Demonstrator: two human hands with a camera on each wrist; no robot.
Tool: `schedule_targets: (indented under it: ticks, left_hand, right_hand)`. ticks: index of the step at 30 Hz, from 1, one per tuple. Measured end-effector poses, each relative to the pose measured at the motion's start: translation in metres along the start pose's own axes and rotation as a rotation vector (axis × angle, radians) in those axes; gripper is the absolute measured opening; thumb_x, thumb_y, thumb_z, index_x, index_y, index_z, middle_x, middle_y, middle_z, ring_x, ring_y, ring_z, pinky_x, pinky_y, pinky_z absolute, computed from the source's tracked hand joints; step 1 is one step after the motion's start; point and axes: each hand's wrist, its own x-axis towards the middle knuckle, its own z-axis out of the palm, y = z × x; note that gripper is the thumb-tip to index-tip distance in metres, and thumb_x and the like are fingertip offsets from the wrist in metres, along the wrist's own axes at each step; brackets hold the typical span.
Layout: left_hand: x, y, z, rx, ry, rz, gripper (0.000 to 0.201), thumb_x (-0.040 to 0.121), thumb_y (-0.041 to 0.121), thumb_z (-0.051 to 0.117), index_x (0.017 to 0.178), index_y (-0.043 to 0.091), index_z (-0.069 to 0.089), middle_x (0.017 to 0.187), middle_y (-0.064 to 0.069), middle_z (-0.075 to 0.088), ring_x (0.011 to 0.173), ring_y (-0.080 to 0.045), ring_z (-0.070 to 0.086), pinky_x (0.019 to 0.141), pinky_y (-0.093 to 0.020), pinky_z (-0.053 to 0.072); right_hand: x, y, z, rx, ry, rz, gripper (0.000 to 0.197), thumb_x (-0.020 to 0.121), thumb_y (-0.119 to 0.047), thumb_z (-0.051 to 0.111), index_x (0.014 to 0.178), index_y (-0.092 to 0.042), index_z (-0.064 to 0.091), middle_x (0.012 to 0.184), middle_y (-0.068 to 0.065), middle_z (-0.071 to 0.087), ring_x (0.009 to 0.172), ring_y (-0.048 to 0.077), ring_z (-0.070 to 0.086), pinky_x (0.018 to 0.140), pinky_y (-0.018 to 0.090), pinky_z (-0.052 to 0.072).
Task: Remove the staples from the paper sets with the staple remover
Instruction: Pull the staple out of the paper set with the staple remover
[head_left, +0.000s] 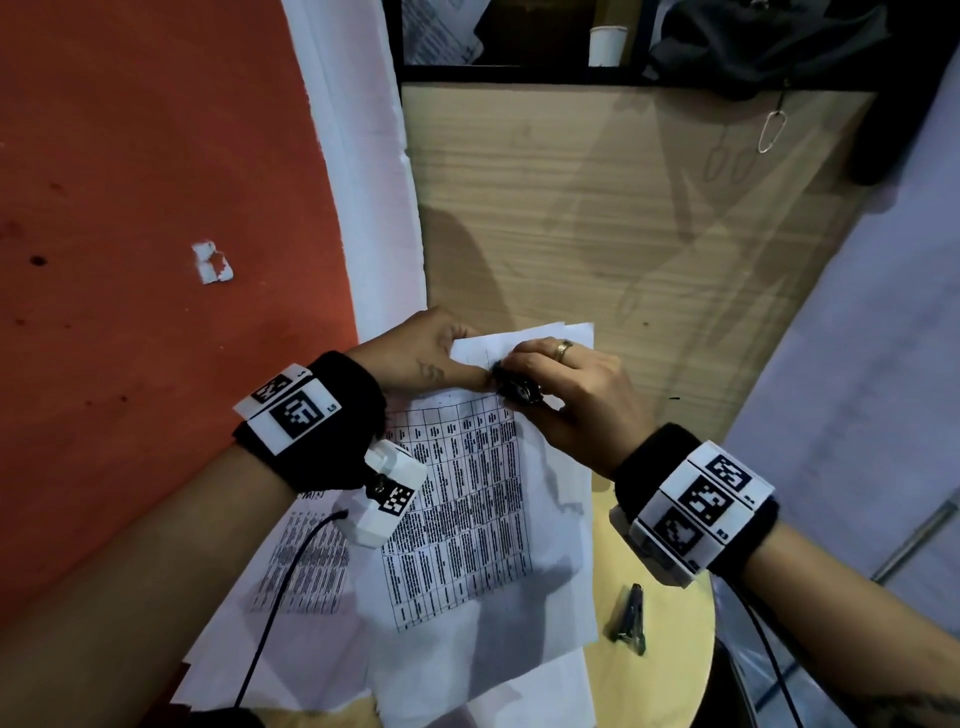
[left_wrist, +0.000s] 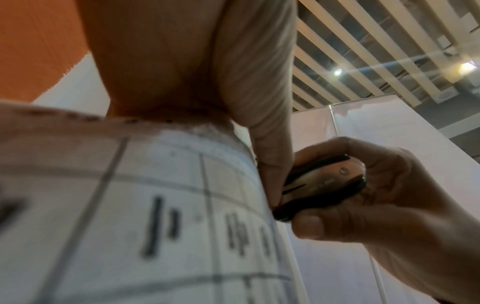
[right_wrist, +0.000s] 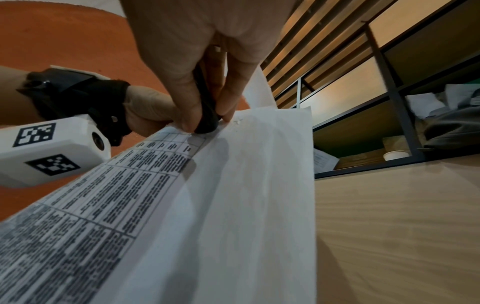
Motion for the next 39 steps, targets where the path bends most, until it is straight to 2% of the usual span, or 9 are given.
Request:
schedule_targets:
  ticks: [9, 11, 14, 20, 25, 28, 32, 36, 39]
  left_hand:
    - [0.004, -0.005, -0.002, -0.018, 0.02, -0.019, 0.011, 0.078, 0.008, 0.075, 0.074, 0.004, 0.066, 0.062, 0.005, 0.052, 0.057, -0.005, 0.044, 0.052, -0.018, 0.033]
    - [0.005, -0.007, -0.003, -0.069, 0.033, -0.013, 0.01, 0.076, 0.012, 0.077, 0.078, 0.008, 0.069, 0.067, 0.004, 0.057, 0.063, -0.008, 0.048, 0.058, -0.022, 0.037]
    - [0.004, -0.003, 0.0, -0.154, 0.054, 0.033, 0.006, 0.079, 0.008, 0.072, 0.083, 0.013, 0.07, 0.068, 0.012, 0.067, 0.065, -0.001, 0.057, 0.063, -0.014, 0.044]
    - [0.003, 0.001, 0.005, -0.263, 0.096, 0.083, 0.01, 0.081, -0.001, 0.066, 0.091, 0.003, 0.069, 0.073, 0.011, 0.072, 0.071, 0.0, 0.064, 0.07, -0.013, 0.05]
    - [0.0, 0.001, 0.006, -0.293, 0.129, 0.077, 0.009, 0.081, 0.001, 0.067, 0.09, 0.0, 0.069, 0.074, 0.007, 0.072, 0.071, -0.004, 0.065, 0.069, -0.017, 0.052]
    - [-0.001, 0.004, 0.01, -0.353, 0.167, 0.067, 0.006, 0.082, 0.002, 0.067, 0.087, 0.001, 0.069, 0.073, 0.004, 0.071, 0.07, -0.006, 0.065, 0.065, -0.018, 0.051]
    - [0.01, -0.005, 0.014, -0.059, 0.297, 0.107, 0.02, 0.072, 0.026, 0.077, 0.08, 0.008, 0.072, 0.071, 0.007, 0.062, 0.066, -0.002, 0.056, 0.065, -0.024, 0.042]
    - [0.013, -0.002, 0.023, 0.208, 0.407, 0.067, 0.05, 0.057, 0.062, 0.058, 0.076, 0.018, 0.072, 0.072, -0.001, 0.068, 0.072, -0.02, 0.063, 0.066, -0.032, 0.046]
    - [0.015, 0.001, 0.025, 0.424, 0.444, 0.008, 0.05, 0.06, 0.056, 0.053, 0.084, 0.018, 0.072, 0.078, -0.007, 0.07, 0.08, -0.026, 0.063, 0.065, -0.031, 0.042]
  right_hand:
    - [0.02, 0.016, -0.01, 0.014, -0.208, -0.159, 0.014, 0.079, -0.011, 0.063, 0.086, 0.001, 0.068, 0.084, 0.013, 0.068, 0.07, 0.032, 0.064, 0.055, 0.033, 0.051]
    - [0.018, 0.017, -0.011, 0.042, -0.165, -0.079, 0.016, 0.078, -0.013, 0.067, 0.088, -0.001, 0.069, 0.085, 0.011, 0.068, 0.072, 0.029, 0.065, 0.058, 0.033, 0.05]
    - [0.01, 0.013, -0.01, 0.147, -0.054, 0.085, 0.02, 0.077, -0.015, 0.07, 0.093, -0.003, 0.069, 0.089, 0.007, 0.067, 0.073, 0.024, 0.065, 0.058, 0.035, 0.054]
    - [-0.001, 0.0, -0.003, 0.397, 0.175, 0.368, 0.029, 0.067, -0.009, 0.08, 0.092, -0.002, 0.069, 0.089, 0.005, 0.066, 0.082, 0.01, 0.059, 0.063, 0.017, 0.054]
    - [-0.001, -0.002, -0.003, 0.506, 0.212, 0.458, 0.031, 0.066, -0.018, 0.08, 0.094, -0.011, 0.069, 0.089, -0.01, 0.065, 0.084, 0.009, 0.063, 0.071, 0.027, 0.055]
    - [0.0, 0.0, -0.004, 0.57, 0.216, 0.489, 0.033, 0.065, -0.016, 0.08, 0.094, -0.02, 0.065, 0.09, -0.015, 0.065, 0.085, 0.006, 0.063, 0.074, 0.021, 0.054]
    - [0.0, 0.003, -0.004, 0.452, 0.219, 0.463, 0.028, 0.065, -0.016, 0.079, 0.091, -0.012, 0.069, 0.087, -0.005, 0.067, 0.082, 0.003, 0.06, 0.069, 0.021, 0.053]
    - [-0.002, 0.003, 0.001, 0.293, 0.178, 0.353, 0.021, 0.07, -0.009, 0.072, 0.089, -0.001, 0.068, 0.087, 0.01, 0.065, 0.079, 0.011, 0.058, 0.058, 0.022, 0.053]
    - [-0.005, 0.006, 0.003, 0.124, 0.157, 0.297, 0.018, 0.072, -0.012, 0.069, 0.086, -0.001, 0.067, 0.084, 0.011, 0.064, 0.073, 0.026, 0.062, 0.054, 0.036, 0.054]
